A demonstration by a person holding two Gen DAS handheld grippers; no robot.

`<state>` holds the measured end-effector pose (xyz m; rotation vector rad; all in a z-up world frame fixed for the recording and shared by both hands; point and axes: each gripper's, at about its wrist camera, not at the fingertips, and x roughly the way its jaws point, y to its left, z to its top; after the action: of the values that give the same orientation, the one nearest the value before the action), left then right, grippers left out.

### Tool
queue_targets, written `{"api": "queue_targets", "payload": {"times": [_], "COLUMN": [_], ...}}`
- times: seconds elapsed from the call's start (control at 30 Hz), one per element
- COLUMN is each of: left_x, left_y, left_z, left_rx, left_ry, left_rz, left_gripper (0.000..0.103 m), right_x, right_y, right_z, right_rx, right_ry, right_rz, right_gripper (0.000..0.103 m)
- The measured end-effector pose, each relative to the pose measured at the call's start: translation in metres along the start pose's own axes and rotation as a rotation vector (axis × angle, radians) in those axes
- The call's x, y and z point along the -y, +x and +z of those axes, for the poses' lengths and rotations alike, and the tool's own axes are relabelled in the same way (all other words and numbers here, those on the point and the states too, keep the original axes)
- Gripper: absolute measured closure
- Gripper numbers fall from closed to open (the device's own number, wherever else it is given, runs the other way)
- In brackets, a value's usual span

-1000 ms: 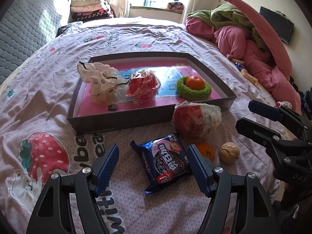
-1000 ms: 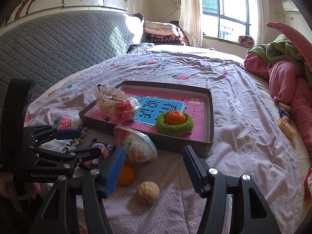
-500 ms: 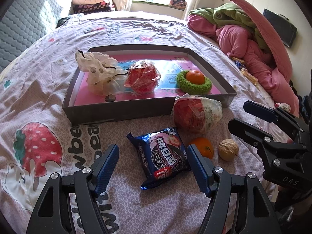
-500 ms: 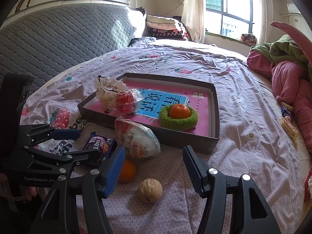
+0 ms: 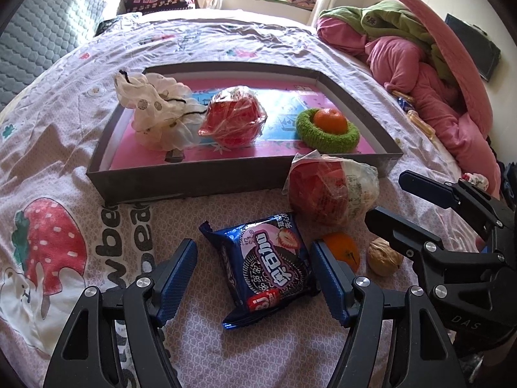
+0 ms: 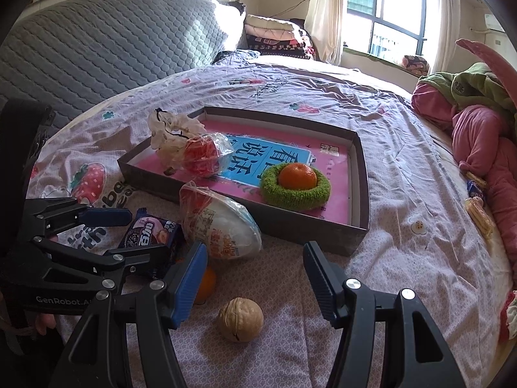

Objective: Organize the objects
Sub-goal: 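Move left tool to the blue biscuit pack while right tool approaches the clear red-item bag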

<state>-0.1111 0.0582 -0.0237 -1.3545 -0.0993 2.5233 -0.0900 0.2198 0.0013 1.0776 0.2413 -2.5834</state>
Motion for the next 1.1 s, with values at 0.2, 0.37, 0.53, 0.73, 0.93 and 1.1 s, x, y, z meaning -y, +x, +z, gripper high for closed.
{"api": "queue_targets", "payload": {"times": [0.2,0.37,0.53,0.73,0.93,1.1], "left_x": [0.0,-0.002,-0.003,-0.003,-0.003,0.0], "left_y": [0.007,0.014,0.015,0.019,0.024,0.03], "left_z": [0.003,0.006,0.006,0.006,0.008,0.01], "left_rx": [-0.015,-0.033,-0.043,-0.061,-0.072,-0.073], "left_ry": [-0.018,-0.041,-0.035,-0.028,-0.032,-0.016], "left_rz": [0.005,0.016,0.017,0.023,0.034,0.053], "left_gripper": [0.029,0.029,0.028,0.027,0.026,0.026], "right_x": [0.001,0.003,0.007,0.008,0.009,0.011], "right_y": [0.009,0.011,0.016,0.018,0.022,0.025], "right_z": [-0.001,0.001,0.003,0.004,0.006,0.008], "right_rx": [-0.026,-0.027,-0.032,-0.037,-0.046,-0.052], "right_ry": [-0.01,-0.01,0.013,0.013,0.019,0.03], "right_rz": [0.007,0.032,0.071,0.092,0.132,0.174], "right_gripper": [0.042,0.041,0.036,0.036,0.036,0.036]}}
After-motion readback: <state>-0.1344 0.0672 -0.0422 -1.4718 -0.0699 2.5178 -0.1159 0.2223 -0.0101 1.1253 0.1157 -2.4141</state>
